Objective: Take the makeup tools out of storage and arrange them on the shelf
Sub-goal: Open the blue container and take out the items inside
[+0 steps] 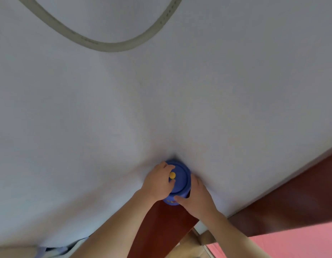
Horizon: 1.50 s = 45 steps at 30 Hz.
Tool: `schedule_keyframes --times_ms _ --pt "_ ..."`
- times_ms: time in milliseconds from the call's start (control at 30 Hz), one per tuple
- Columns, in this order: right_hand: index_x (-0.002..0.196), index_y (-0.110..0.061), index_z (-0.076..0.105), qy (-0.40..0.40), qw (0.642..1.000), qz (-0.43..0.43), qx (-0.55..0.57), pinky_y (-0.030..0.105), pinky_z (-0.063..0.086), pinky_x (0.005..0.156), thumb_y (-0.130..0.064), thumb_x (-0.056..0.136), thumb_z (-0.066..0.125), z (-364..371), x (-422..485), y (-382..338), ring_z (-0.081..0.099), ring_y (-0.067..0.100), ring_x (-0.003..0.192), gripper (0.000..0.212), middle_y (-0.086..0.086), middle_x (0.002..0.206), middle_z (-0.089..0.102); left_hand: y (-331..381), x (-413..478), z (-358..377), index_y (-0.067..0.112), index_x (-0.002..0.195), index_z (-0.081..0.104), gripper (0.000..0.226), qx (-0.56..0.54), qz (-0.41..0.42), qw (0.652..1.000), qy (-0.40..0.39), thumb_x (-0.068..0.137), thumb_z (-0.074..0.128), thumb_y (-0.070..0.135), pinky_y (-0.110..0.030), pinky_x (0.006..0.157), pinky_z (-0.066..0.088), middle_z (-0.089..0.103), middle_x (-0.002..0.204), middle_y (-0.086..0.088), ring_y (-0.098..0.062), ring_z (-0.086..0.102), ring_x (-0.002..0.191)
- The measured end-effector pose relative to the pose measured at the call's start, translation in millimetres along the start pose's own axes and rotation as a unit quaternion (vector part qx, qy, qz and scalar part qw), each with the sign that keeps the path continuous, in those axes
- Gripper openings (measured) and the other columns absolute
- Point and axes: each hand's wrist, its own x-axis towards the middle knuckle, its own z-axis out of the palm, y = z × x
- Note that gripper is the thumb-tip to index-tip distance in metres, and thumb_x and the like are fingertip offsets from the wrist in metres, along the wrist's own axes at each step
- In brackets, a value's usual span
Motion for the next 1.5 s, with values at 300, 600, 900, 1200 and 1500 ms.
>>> schedule_keyframes --times_ms 300,600,900,1200,1500 --pt "0.141 -0.022 0.035 0.024 1.000 -0.001 0.000 0.020 0.042 0.090 -0.047 0.072 0.078 9 0 2 0.049 0.011 0.119 0.086 -0.007 0.135 0.040 -5 8 10 0.015 0.112 0.063 0.023 -0.014 0.003 1.000 0.005 0.090 0.057 0.020 -0.040 0.081 0.050 0.055 0.112 -0.003 -0.024 0.059 0.093" --pt "0.137 -0.024 0.040 0.043 0.999 -0.004 -0.003 0.017 0.042 0.082 -0.042 0.073 0.080 8 -2 2 0.050 0.006 0.109 0.078 -0.008 0.134 0.042 -2 12 11 0.009 0.091 0.064 0.013 -0.036 -0.003 0.999 0.026 0.091 0.053 0.017 -0.038 0.072 0.047 0.056 0.094 -0.003 -0.021 0.055 0.080" --pt "0.137 -0.025 0.041 0.041 0.999 -0.007 -0.012 0.019 0.044 0.081 -0.042 0.073 0.079 7 -2 4 0.053 0.010 0.112 0.076 -0.007 0.136 0.042 0 3 0 0.008 0.093 0.064 0.016 -0.050 -0.016 0.997 0.062 0.092 0.051 0.016 -0.043 0.074 0.049 0.058 0.093 -0.006 -0.026 0.058 0.080" --pt "0.136 -0.025 0.042 0.040 0.999 -0.007 -0.009 0.029 0.050 0.087 -0.044 0.070 0.079 8 0 7 0.053 0.012 0.114 0.078 -0.006 0.134 0.044 -12 -31 -12 0.020 0.109 0.065 0.018 -0.093 -0.045 0.986 0.130 0.093 0.057 0.021 -0.033 0.077 0.049 0.055 0.099 0.003 -0.017 0.057 0.082" --pt "0.135 -0.022 0.042 0.041 0.999 -0.004 -0.006 0.029 0.047 0.088 -0.039 0.072 0.080 13 3 7 0.052 0.015 0.115 0.076 -0.002 0.130 0.045 -41 -75 -7 0.021 0.103 0.065 0.012 -0.100 -0.084 0.979 0.156 0.092 0.059 0.021 -0.026 0.068 0.044 0.052 0.090 0.007 -0.013 0.054 0.074"
